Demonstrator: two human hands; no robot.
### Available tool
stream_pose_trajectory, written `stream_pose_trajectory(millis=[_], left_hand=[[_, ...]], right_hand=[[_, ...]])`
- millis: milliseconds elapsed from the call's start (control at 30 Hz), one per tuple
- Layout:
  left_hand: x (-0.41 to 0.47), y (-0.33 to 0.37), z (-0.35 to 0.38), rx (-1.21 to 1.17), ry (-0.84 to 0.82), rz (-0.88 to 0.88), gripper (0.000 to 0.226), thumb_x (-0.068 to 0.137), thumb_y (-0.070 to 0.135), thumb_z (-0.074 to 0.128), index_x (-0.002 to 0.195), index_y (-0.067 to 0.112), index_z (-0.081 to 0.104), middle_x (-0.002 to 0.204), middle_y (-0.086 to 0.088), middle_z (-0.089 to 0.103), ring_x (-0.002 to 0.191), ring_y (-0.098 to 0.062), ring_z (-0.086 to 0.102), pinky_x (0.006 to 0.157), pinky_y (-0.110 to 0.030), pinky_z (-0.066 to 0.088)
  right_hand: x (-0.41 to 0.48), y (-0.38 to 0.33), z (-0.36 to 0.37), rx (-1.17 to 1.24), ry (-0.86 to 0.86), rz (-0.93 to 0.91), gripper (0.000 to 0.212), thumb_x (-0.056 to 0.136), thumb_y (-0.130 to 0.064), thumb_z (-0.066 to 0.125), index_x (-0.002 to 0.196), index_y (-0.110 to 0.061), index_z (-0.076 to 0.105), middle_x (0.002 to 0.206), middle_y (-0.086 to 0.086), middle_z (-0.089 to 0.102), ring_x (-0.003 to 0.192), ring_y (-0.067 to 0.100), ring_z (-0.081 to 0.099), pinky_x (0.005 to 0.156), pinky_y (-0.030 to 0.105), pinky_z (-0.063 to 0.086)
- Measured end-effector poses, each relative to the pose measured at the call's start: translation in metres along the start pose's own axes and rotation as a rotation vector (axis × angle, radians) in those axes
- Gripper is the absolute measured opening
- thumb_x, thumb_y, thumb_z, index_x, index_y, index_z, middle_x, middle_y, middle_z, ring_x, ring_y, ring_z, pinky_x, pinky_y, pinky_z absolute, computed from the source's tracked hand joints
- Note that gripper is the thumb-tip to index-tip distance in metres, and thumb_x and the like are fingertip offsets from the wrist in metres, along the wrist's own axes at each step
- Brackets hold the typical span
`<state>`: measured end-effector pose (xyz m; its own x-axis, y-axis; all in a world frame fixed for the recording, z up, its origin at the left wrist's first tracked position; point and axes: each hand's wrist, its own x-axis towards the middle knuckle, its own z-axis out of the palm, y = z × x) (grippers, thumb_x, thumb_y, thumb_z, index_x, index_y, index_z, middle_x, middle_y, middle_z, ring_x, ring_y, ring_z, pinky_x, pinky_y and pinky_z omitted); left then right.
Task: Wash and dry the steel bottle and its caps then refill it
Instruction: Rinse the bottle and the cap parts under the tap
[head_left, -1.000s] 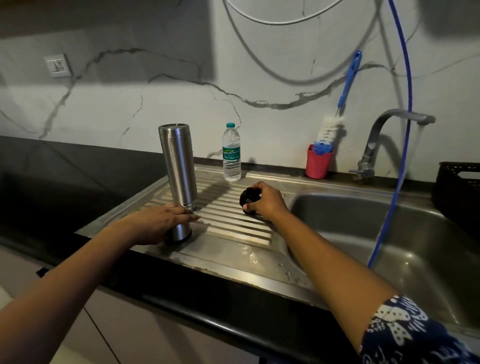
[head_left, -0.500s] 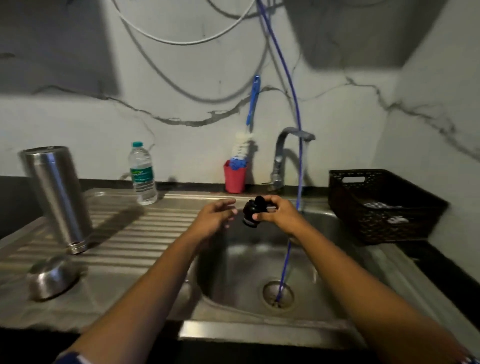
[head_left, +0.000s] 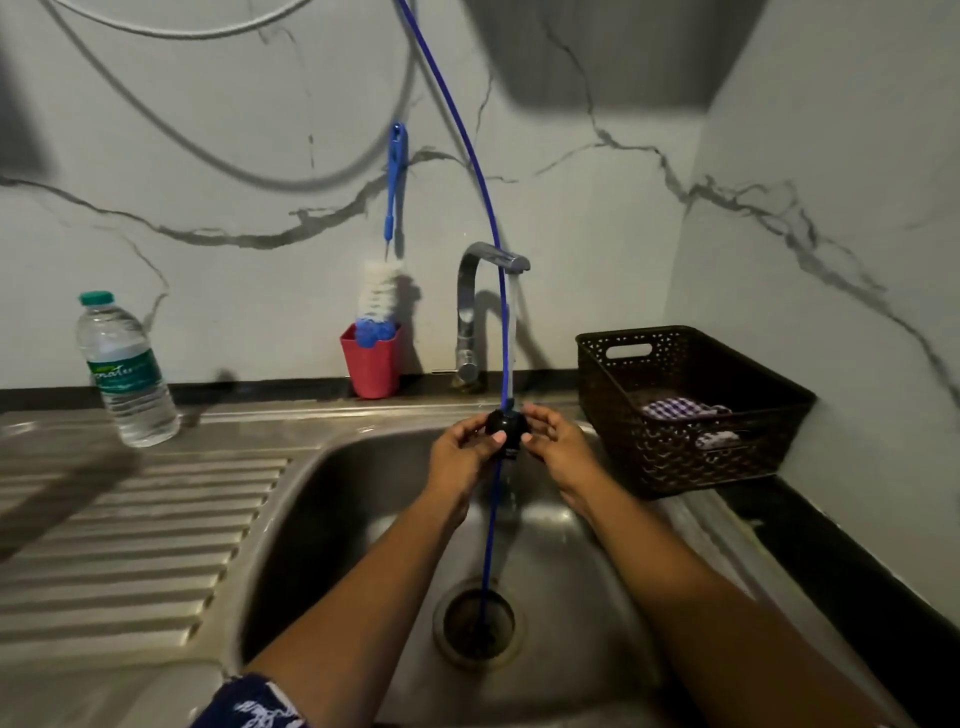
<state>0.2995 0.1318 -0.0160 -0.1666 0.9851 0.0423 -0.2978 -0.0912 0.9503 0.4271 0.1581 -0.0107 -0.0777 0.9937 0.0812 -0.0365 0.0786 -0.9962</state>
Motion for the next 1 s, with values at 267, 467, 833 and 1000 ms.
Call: stream_pose_trajectory(millis=[267, 467, 833, 1000], left_hand=[[0.002, -0.011, 0.003, 0.112, 0.062, 0.134, 0.038, 0.079, -0.008, 0.069, 0.114, 0.002, 0.061, 0.103, -0.005, 0.067, 0.091, -0.011, 0.065, 0.078, -0.017, 0.055], [0.003, -0.012, 0.005, 0.098, 0.032, 0.153, 0.031, 0.085, -0.011, 0.059, 0.112, 0.002, 0.06, 0.108, -0.011, 0.066, 0.089, -0.01, 0.064, 0.074, -0.015, 0.054], [0.001, -0.012, 0.004, -0.06, 0.022, 0.094, 0.035, 0.086, -0.008, 0.06, 0.117, 0.007, 0.061, 0.107, -0.009, 0.067, 0.096, -0.022, 0.066, 0.073, -0.023, 0.057], [-0.001, -0.009, 0.003, -0.154, -0.058, 0.068, 0.033, 0.089, -0.005, 0.055, 0.12, 0.008, 0.056, 0.106, -0.006, 0.066, 0.097, -0.02, 0.064, 0.076, -0.025, 0.056]], right_hand=[[-0.002, 0.004, -0.002, 0.073, 0.003, 0.055, 0.024, 0.094, 0.001, 0.049, 0.113, -0.012, 0.056, 0.095, -0.002, 0.063, 0.09, 0.009, 0.059, 0.07, 0.015, 0.046], [-0.004, 0.001, 0.0, 0.095, 0.046, 0.08, 0.032, 0.097, -0.002, 0.044, 0.127, -0.009, 0.052, 0.109, 0.002, 0.057, 0.102, 0.015, 0.054, 0.088, 0.026, 0.045], [-0.002, 0.005, -0.002, 0.237, -0.045, 0.029, 0.027, 0.085, -0.001, 0.063, 0.109, -0.013, 0.058, 0.106, 0.004, 0.065, 0.099, 0.017, 0.062, 0.086, 0.026, 0.05], [-0.004, 0.003, -0.006, 0.266, -0.088, 0.052, 0.031, 0.089, 0.002, 0.055, 0.115, -0.015, 0.056, 0.104, -0.002, 0.064, 0.097, 0.012, 0.06, 0.08, 0.023, 0.047]])
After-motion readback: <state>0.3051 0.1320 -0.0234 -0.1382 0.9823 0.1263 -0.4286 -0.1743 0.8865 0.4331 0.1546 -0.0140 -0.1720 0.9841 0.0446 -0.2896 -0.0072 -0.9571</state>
